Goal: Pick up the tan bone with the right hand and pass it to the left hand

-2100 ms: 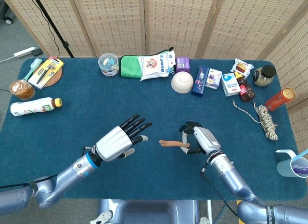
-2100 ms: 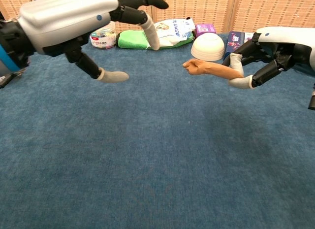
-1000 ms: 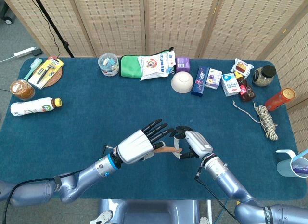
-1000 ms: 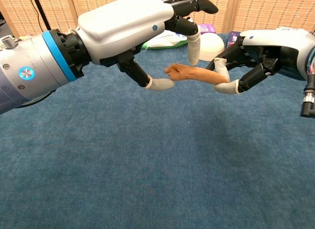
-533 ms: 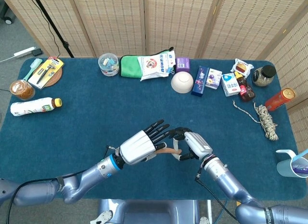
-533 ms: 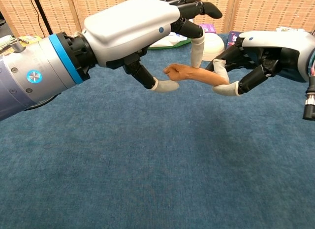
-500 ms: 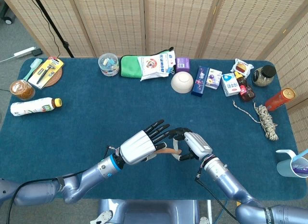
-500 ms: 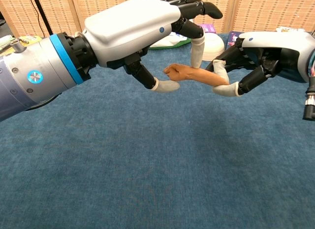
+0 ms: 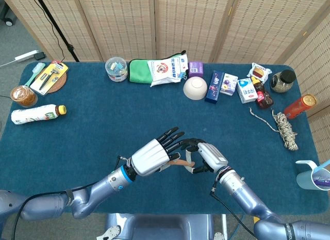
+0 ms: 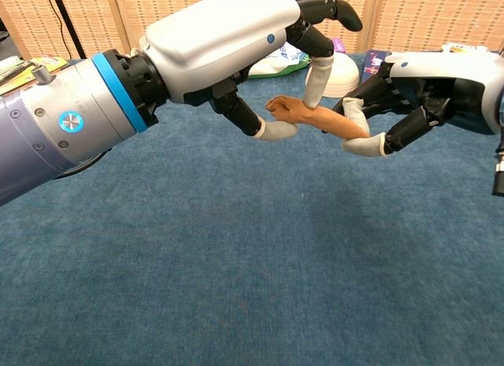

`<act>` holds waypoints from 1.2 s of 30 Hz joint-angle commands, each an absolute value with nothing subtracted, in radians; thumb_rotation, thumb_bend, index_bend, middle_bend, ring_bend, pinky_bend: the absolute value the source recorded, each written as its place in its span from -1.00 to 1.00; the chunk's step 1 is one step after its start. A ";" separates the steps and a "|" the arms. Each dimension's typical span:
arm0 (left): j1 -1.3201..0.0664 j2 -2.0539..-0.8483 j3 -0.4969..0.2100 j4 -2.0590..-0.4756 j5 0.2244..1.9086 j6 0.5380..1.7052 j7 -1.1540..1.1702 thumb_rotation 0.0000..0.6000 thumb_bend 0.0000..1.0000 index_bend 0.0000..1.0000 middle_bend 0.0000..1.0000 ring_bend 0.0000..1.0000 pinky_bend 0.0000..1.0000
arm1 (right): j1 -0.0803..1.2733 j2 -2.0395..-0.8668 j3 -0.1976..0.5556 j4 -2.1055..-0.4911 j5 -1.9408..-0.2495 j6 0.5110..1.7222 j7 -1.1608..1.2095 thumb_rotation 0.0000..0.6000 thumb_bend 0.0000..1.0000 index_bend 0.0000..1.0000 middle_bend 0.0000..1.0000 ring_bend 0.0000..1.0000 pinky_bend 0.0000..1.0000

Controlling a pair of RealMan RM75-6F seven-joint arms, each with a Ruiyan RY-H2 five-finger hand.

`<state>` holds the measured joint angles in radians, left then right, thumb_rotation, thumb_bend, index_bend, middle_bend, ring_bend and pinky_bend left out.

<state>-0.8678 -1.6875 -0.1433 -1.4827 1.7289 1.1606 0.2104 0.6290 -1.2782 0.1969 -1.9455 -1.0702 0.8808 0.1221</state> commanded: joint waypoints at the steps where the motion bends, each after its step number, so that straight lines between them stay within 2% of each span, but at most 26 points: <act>1: -0.868 -1.692 -0.145 -1.480 1.724 1.164 0.210 1.00 -0.45 0.22 -0.67 -0.87 -1.00 | 0.628 -1.275 0.194 -1.946 -1.075 0.878 0.126 1.00 0.01 0.38 -0.40 -0.70 -0.79; 18: -0.873 -1.704 -0.143 -1.474 1.713 1.176 0.206 1.00 -0.28 0.54 -0.55 -0.82 -1.00 | 0.624 -1.267 0.183 -1.941 -1.100 0.870 0.150 1.00 0.03 0.39 -0.38 -0.69 -0.77; 36: -0.871 -1.696 -0.138 -1.479 1.701 1.182 0.205 1.00 -0.26 0.63 -0.54 -0.81 -1.00 | 0.623 -1.265 0.181 -1.923 -1.105 0.871 0.160 1.00 0.06 0.42 -0.35 -0.65 -0.75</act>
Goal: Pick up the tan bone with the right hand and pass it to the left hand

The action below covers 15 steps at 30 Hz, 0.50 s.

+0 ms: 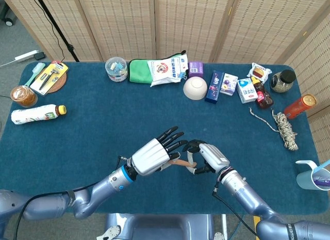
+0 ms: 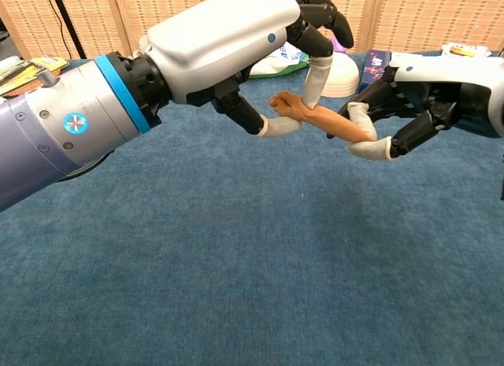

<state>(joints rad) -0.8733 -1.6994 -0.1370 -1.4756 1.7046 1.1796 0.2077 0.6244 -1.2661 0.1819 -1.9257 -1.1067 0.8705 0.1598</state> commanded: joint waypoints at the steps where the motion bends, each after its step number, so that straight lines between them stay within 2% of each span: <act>1: -0.870 -1.694 -0.139 -1.481 1.699 1.183 0.204 1.00 -0.25 0.63 -0.54 -0.81 -1.00 | 0.622 -1.264 0.181 -1.921 -1.103 0.872 0.162 1.00 0.06 0.42 -0.35 -0.65 -0.75; 15: -0.843 -1.634 -0.152 -1.477 1.679 1.223 0.168 1.00 -0.25 0.66 -0.54 -0.81 -1.00 | 0.621 -1.246 0.174 -1.896 -1.092 0.860 0.159 1.00 0.09 0.45 -0.33 -0.61 -0.73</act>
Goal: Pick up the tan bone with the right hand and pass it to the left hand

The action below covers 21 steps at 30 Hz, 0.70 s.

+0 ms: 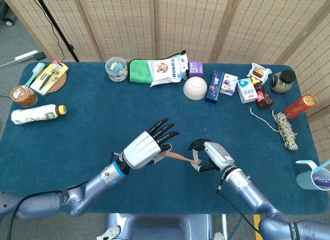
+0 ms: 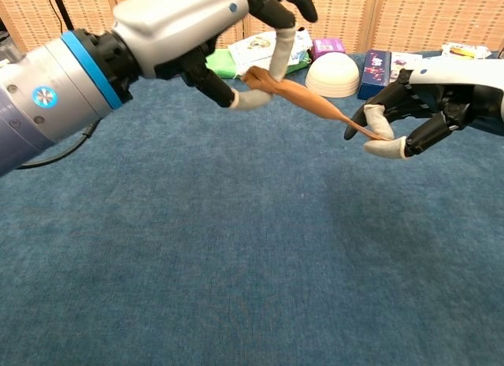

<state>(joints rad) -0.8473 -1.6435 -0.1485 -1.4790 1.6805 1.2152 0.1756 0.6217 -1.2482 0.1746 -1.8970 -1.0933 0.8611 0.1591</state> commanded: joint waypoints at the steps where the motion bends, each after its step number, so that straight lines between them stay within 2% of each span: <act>1: -0.842 -1.631 -0.152 -1.477 1.679 1.224 0.166 1.00 -0.25 0.66 -0.54 -0.81 -1.00 | 0.621 -1.246 0.173 -1.895 -1.091 0.860 0.159 1.00 0.09 0.45 -0.33 -0.61 -0.73; 21: -0.758 -1.456 -0.147 -1.536 1.682 1.328 0.083 1.00 -0.26 0.66 -0.54 -0.84 -1.00 | 0.603 -1.221 0.165 -1.858 -1.081 0.857 0.172 1.00 0.09 0.45 -0.32 -0.61 -0.73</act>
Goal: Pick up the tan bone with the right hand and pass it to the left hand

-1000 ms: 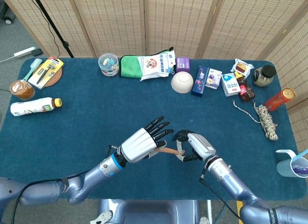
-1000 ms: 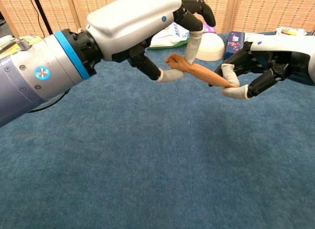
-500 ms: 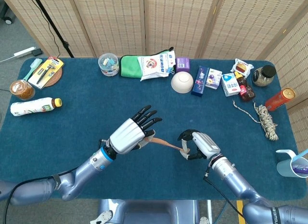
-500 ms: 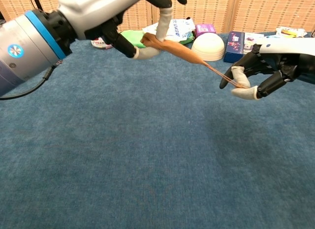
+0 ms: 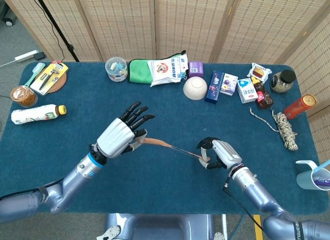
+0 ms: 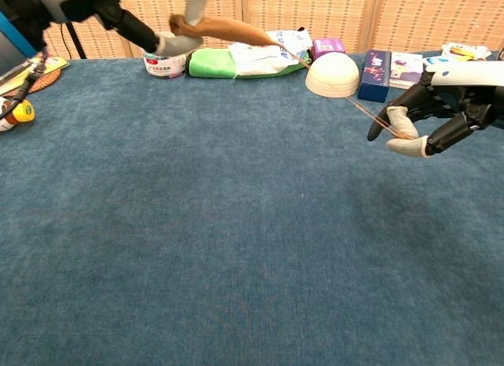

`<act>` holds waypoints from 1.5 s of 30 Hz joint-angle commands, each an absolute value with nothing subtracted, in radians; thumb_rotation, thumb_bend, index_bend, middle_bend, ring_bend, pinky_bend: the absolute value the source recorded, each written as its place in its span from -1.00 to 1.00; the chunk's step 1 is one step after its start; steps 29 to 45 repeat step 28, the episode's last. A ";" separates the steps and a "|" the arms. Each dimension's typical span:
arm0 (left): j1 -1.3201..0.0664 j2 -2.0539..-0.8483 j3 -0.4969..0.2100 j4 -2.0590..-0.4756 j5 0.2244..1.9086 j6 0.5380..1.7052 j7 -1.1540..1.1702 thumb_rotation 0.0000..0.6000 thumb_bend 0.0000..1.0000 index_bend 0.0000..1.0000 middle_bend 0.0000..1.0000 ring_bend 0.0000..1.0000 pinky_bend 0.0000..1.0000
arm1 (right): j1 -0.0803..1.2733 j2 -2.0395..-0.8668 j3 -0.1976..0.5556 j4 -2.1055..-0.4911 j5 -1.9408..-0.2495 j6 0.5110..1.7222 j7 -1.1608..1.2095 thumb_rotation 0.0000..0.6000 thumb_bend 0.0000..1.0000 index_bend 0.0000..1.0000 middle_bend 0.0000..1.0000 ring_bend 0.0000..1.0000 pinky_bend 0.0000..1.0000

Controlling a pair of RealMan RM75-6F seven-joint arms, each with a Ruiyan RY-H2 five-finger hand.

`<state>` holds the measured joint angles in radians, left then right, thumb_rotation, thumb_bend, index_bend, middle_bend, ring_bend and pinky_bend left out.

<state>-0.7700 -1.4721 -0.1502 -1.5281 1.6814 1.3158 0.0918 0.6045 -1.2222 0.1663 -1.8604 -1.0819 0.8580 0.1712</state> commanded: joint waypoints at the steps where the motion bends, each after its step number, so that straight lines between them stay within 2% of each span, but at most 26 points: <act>1: -0.750 -1.445 -0.145 -1.539 1.683 1.337 0.079 1.00 -0.26 0.66 -0.54 -0.84 -1.00 | 0.601 -1.219 0.163 -1.855 -1.081 0.856 0.173 1.00 0.09 0.45 -0.32 -0.61 -0.73; 17: -0.694 -1.362 -0.130 -1.553 1.683 1.372 0.055 1.00 -0.27 0.61 -0.54 -0.86 -1.00 | 0.586 -1.206 0.157 -1.837 -1.097 0.850 0.191 1.00 0.09 0.43 -0.32 -0.61 -0.73; 45: -0.695 -1.368 -0.134 -1.551 1.688 1.359 0.057 1.00 -0.27 0.60 -0.54 -0.86 -1.00 | 0.580 -1.203 0.160 -1.827 -1.099 0.843 0.210 1.00 0.09 0.42 -0.32 -0.61 -0.73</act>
